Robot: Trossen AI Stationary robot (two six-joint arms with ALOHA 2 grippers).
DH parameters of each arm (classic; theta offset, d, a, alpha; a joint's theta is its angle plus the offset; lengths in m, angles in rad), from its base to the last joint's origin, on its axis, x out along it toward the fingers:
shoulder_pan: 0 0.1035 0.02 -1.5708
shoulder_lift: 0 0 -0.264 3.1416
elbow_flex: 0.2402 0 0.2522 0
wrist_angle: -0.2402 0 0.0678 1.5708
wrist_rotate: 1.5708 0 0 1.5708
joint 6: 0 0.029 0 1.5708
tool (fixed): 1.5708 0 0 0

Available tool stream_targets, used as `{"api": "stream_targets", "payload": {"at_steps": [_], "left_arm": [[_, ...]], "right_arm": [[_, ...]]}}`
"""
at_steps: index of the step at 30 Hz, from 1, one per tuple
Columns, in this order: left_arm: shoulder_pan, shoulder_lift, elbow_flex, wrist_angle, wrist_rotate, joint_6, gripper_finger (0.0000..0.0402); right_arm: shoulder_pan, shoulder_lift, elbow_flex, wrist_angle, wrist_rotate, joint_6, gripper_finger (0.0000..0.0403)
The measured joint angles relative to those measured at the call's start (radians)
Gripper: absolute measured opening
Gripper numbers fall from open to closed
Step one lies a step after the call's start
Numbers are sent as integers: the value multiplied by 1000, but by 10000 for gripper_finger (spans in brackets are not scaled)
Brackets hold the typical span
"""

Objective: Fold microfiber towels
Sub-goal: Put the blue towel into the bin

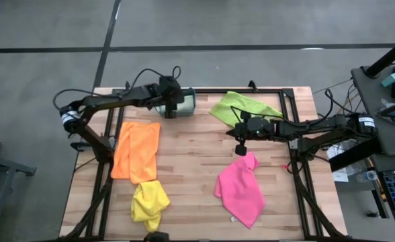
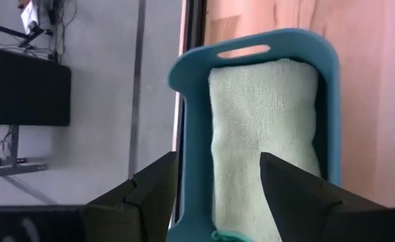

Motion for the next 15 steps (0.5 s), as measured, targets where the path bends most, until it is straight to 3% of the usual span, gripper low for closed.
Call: {"api": "stream_targets", "payload": {"at_steps": [7, 15], "left_arm": [[49, -19, -2, -12, 266, -25, 149], [99, -19, -23, 66, 298, -20, 56]], "right_arm": [[-108, 1, 84, -7, -50, 36, 9], [-244, 93, 336, -170, -120, 2, 9]]}}
